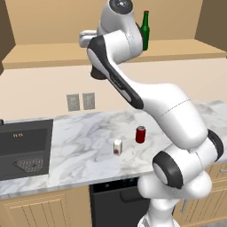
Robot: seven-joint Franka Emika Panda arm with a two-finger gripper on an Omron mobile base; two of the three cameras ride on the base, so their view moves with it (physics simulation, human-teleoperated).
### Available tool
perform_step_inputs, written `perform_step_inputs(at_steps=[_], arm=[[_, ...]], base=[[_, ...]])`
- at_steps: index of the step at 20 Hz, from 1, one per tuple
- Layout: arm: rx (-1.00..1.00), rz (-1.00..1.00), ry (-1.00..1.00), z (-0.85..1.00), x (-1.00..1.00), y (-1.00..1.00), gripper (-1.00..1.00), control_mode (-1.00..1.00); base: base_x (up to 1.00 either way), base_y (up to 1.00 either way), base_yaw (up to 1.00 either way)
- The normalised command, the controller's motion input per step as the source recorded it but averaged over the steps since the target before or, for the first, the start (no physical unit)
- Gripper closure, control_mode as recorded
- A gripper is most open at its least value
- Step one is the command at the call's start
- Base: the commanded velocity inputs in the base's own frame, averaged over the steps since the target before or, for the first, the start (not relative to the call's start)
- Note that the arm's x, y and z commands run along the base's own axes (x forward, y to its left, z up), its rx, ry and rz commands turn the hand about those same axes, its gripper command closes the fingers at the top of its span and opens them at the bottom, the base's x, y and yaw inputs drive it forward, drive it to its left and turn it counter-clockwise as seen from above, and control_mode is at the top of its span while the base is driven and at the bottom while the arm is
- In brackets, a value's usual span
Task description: Sort all alcoholic drinks to one cabinet, and non-alcoholic drinks to the other.
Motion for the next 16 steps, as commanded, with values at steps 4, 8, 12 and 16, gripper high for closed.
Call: perform_step_inputs(at_steps=[4,8,12,16], arm=[[-0.03,-0.03,0.00,0.30,0.00,-0.01,1.00,-1.00],[-0.03,-0.03,0.00,0.25,0.00,-0.02,1.00,-1.00],[-0.02,-0.03,0.00,0.23,0.00,-0.01,1.00,-1.00],[-0.03,-0.03,0.00,0.20,0.00,-0.01,1.00,-1.00]], base=[[0.00,0.00,0.00],[0.00,0.00,0.00],[0.00,0.00,0.00],[0.00,0.00,0.00]])
